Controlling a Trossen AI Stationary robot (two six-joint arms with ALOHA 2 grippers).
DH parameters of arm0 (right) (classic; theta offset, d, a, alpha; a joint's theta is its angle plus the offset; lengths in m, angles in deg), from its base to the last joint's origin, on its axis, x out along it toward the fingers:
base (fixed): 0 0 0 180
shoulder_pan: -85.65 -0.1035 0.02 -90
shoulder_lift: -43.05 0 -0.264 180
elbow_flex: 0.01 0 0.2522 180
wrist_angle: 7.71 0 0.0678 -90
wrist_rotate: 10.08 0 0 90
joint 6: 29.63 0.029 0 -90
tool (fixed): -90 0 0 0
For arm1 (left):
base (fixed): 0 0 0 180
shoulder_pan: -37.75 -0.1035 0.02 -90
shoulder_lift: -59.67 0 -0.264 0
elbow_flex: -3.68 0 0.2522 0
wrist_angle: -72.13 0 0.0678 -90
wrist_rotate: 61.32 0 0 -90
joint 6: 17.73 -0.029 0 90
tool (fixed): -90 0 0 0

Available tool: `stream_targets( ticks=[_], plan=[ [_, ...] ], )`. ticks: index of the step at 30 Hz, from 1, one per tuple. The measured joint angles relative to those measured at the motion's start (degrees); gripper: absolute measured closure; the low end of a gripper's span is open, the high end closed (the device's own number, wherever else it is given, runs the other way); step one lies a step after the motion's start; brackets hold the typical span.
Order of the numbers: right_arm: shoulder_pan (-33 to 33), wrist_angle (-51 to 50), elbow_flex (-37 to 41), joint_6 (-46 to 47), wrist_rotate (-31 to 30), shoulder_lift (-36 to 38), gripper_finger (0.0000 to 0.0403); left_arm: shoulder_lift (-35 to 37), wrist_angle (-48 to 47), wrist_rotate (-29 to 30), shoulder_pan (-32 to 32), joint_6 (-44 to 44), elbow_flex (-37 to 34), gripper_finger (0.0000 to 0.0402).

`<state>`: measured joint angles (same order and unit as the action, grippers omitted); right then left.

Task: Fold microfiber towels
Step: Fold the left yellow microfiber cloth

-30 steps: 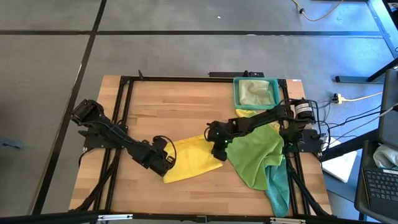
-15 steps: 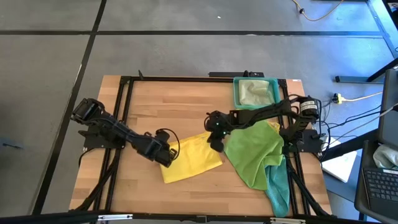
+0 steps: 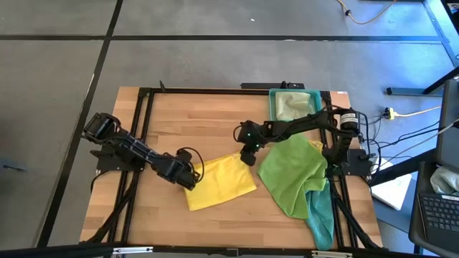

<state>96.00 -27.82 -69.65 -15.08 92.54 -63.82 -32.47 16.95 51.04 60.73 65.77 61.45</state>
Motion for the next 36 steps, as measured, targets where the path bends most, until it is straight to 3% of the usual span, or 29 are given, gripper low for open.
stream_targets(
  ticks=[7, 12, 18, 22, 25, 29, 36],
  plan=[
    [1.1, 0.3, 0.0, -0.2, 3.8, 0.0, 0.0359, 0.0, -4.2, -1.5, 0.0, 0.4, 0.1, 0.0333],
    [1.1, -2.0, -0.2, 1.6, 11.4, 1.5, 0.0359, 1.8, -8.0, -4.4, 0.0, 0.4, 0.5, 0.0333],
    [0.7, -7.0, -2.6, -2.4, 18.6, 6.7, 0.0359, 7.2, -10.3, -1.6, 0.2, 0.0, 2.7, 0.0333],
    [-1.1, -8.9, -3.5, -2.9, 19.0, 12.3, 0.0359, 11.1, -10.4, 0.2, 2.6, -5.1, 4.4, 0.0333],
    [-3.9, -10.6, -3.6, -2.9, 16.8, 17.7, 0.0360, 13.5, -8.6, 0.2, 6.2, -11.0, 5.9, 0.0333],
    [-9.9, -15.4, -3.7, -3.0, 8.1, 24.6, 0.0373, 14.0, -5.4, -2.5, 11.6, -13.6, 8.2, 0.0339],
    [-20.8, -19.5, -3.7, 3.3, -0.6, 31.1, 0.0386, 5.9, -3.3, -4.7, 18.9, -15.6, 16.2, 0.0368]
  ],
)
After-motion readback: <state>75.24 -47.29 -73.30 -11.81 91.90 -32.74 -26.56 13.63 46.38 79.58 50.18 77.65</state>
